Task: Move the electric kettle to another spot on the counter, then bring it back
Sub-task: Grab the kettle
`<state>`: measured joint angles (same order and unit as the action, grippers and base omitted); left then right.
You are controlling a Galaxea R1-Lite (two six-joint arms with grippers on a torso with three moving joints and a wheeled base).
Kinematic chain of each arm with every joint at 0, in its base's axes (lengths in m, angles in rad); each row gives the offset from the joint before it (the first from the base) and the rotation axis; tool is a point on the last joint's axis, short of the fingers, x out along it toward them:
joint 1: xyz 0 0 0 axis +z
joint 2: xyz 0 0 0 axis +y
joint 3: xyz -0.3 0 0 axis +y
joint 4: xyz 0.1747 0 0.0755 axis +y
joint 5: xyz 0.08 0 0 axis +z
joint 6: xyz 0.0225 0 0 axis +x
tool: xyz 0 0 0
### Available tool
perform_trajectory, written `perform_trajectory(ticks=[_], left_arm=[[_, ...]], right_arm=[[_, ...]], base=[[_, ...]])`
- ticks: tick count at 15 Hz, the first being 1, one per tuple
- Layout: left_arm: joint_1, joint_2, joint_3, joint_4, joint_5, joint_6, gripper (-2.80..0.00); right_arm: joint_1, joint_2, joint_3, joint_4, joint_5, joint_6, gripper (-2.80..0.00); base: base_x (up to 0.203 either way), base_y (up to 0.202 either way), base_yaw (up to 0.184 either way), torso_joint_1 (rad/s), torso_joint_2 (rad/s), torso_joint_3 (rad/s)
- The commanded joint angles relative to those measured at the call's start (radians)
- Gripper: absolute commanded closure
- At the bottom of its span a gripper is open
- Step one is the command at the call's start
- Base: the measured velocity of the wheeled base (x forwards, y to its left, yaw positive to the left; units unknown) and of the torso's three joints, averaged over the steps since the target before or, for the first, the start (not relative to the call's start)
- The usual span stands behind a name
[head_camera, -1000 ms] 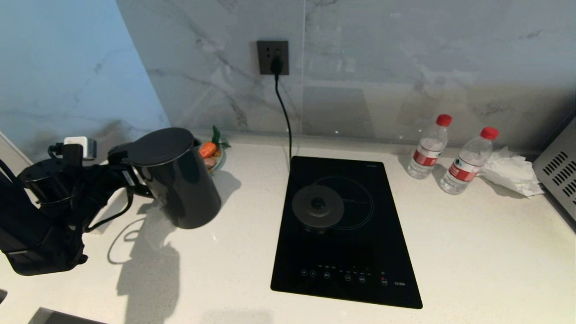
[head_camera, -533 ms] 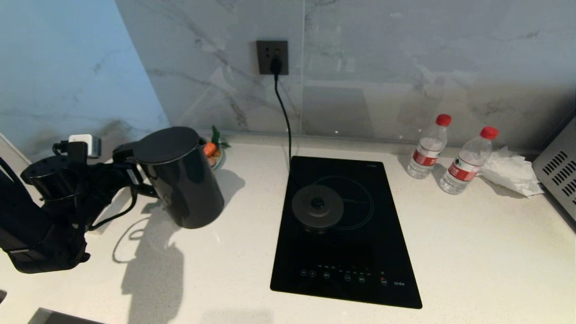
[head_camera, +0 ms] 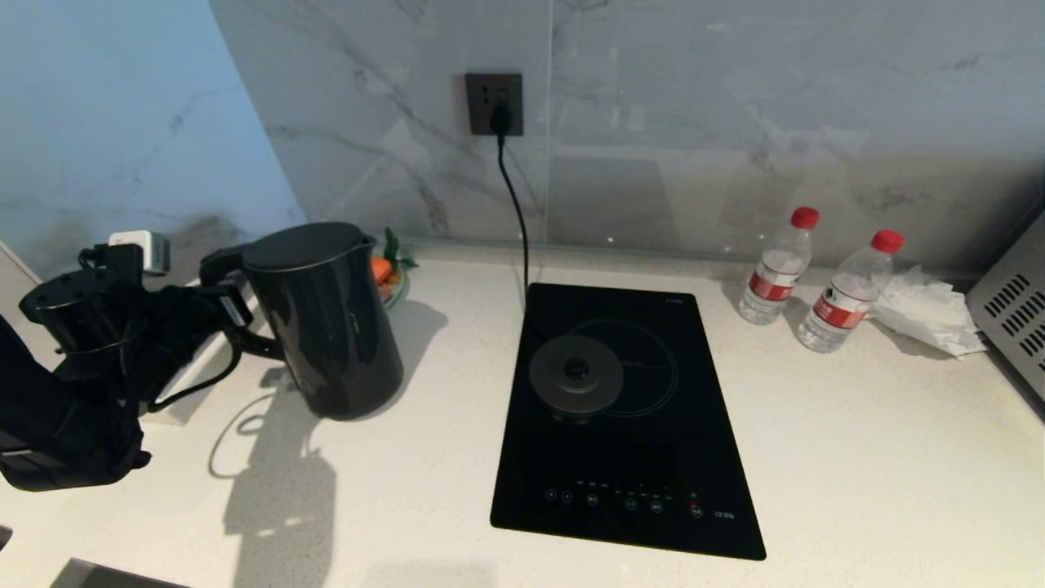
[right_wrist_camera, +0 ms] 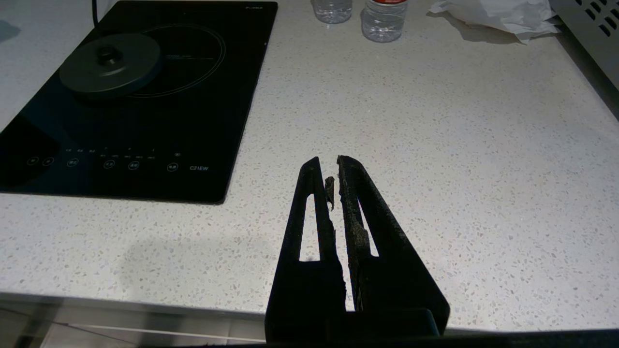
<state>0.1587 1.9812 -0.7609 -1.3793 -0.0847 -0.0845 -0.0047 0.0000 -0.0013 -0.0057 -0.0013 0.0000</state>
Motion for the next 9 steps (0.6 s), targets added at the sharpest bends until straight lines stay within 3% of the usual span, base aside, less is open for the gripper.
perform_trajectory(ticks=[1,9], left_arm=[[0.001,-0.005,0.000,-0.009,-0.002,-0.001,0.00],[-0.010,-0.041,0.000,0.007,0.000,-0.016,0.00]], right_arm=[[0.001,0.000,0.001,0.000,0.000,0.000,0.00],[0.001,0.000,0.000,0.000,0.000,0.000,0.00]], base=[[0.000,0.000,0.000,0.000,0.00,0.000],[0.000,0.000,0.000,0.000,0.00,0.000]])
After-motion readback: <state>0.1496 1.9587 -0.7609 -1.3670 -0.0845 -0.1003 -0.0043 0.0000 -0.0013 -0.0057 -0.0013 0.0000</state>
